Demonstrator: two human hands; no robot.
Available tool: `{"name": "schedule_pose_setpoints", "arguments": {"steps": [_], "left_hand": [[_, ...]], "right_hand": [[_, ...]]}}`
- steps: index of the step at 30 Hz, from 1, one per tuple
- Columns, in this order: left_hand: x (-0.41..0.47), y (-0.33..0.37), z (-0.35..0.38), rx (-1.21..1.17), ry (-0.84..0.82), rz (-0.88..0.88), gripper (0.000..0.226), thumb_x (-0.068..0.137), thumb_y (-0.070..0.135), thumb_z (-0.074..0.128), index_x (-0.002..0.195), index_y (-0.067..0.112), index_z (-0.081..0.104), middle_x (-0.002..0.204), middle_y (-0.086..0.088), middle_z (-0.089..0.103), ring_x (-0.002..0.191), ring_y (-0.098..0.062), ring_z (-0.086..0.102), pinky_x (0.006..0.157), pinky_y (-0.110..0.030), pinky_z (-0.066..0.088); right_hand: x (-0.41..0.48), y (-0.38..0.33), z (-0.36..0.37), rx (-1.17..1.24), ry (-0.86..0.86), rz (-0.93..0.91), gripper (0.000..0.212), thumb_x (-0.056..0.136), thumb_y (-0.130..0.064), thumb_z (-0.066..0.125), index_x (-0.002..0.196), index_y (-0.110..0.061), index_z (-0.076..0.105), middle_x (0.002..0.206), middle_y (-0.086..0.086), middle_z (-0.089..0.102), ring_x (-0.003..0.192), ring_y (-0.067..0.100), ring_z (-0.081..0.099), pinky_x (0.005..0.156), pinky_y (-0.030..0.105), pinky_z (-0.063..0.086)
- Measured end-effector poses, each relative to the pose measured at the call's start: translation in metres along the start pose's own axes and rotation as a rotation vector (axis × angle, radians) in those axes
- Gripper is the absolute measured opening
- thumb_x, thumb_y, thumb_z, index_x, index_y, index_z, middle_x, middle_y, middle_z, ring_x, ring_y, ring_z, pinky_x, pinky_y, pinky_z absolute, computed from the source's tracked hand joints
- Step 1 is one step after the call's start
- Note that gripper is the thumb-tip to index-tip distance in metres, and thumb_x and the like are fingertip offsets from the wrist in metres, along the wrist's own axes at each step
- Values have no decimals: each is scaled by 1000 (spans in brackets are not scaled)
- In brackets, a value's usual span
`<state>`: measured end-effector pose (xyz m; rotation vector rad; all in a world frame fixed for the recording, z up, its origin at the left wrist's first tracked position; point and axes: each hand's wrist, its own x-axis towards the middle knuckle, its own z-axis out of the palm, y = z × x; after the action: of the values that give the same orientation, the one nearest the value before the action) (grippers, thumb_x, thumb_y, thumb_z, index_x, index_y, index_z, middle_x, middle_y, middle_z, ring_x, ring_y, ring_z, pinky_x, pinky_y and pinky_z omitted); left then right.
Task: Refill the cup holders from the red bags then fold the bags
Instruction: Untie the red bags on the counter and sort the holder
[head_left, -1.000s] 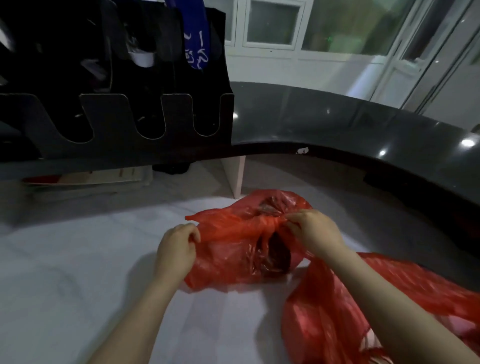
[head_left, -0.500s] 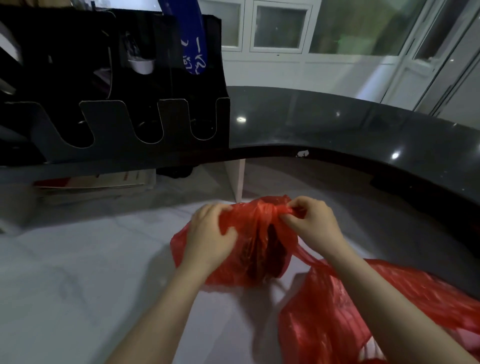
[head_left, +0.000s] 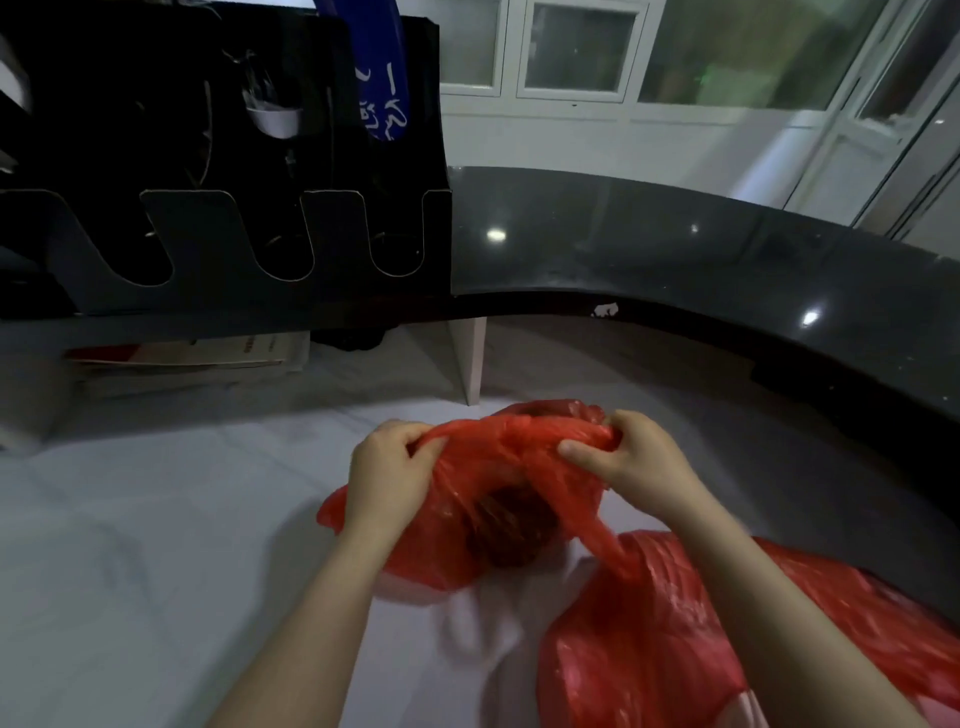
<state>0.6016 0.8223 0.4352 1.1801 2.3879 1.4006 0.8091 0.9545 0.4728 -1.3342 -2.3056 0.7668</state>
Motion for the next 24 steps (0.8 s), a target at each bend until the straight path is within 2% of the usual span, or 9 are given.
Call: {"name": "schedule_pose_setpoints", "arguments": {"steps": [3, 6, 8, 10, 11, 15, 18, 21, 24], "left_hand": [[2, -13, -10, -18, 118, -192, 11, 85, 16, 65, 82, 9, 73, 79, -3, 70, 82, -24, 63, 68, -25, 35], [6, -20, -17, -60, 88, -322, 14, 87, 13, 58, 77, 18, 66, 75, 1, 63, 84, -28, 62, 68, -29, 36], [4, -17, -18, -60, -1, -299, 18, 84, 7, 55, 86, 22, 65, 86, 3, 66, 88, -22, 61, 71, -28, 38], [1, -6, -18, -44, -72, -213, 40, 77, 2, 54, 104, 29, 63, 101, 9, 63, 93, -10, 57, 76, -24, 40], [0, 0, -17, -30, -101, -146, 48, 73, 3, 54, 109, 35, 61, 104, 14, 60, 93, -6, 55, 77, -21, 40], [-3, 25, -11, -15, -158, 41, 41, 71, 30, 55, 111, 39, 61, 98, 19, 62, 95, -9, 59, 80, -25, 45], [-2, 26, -6, 239, -251, 92, 51, 73, 57, 64, 119, 36, 59, 100, 11, 66, 100, -18, 60, 83, -32, 47], [-4, 16, -2, 310, -321, 49, 21, 75, 49, 70, 73, 30, 64, 75, 10, 64, 83, -20, 62, 63, -26, 39], [-6, -8, -8, 268, -181, -66, 38, 79, 43, 71, 56, 24, 48, 63, 6, 58, 71, -21, 58, 57, -28, 34]], "right_hand": [[4, 4, -2, -8, 152, 44, 48, 81, -49, 67, 58, -16, 42, 58, 0, 47, 55, 17, 46, 48, 29, 26], [8, 8, -4, -49, 216, 118, 38, 86, -40, 64, 66, -13, 46, 72, 4, 49, 72, 27, 52, 54, 32, 29], [6, 3, -3, -82, 224, 84, 20, 83, -31, 67, 93, -17, 57, 103, 3, 53, 99, 25, 54, 77, 32, 42], [4, -7, 0, -119, 252, -99, 45, 76, -16, 67, 120, -18, 56, 130, 5, 50, 125, 24, 45, 103, 37, 36], [4, -13, 2, -132, 236, -197, 52, 73, -12, 65, 124, -17, 55, 134, 6, 51, 128, 25, 44, 106, 37, 34], [5, -28, 13, -198, -27, -268, 52, 74, -16, 61, 126, -24, 57, 123, 3, 62, 114, 26, 56, 96, 35, 44], [2, -25, 17, -190, -96, -322, 47, 72, -21, 66, 119, -28, 62, 105, -6, 60, 104, 20, 56, 85, 28, 41], [1, -21, 17, -133, 3, -340, 26, 78, -18, 68, 103, -23, 71, 84, -9, 54, 89, 20, 57, 72, 24, 34], [4, -13, 9, 18, 263, -115, 19, 84, -11, 62, 97, -17, 75, 90, 4, 70, 91, 25, 63, 72, 26, 39]]}}
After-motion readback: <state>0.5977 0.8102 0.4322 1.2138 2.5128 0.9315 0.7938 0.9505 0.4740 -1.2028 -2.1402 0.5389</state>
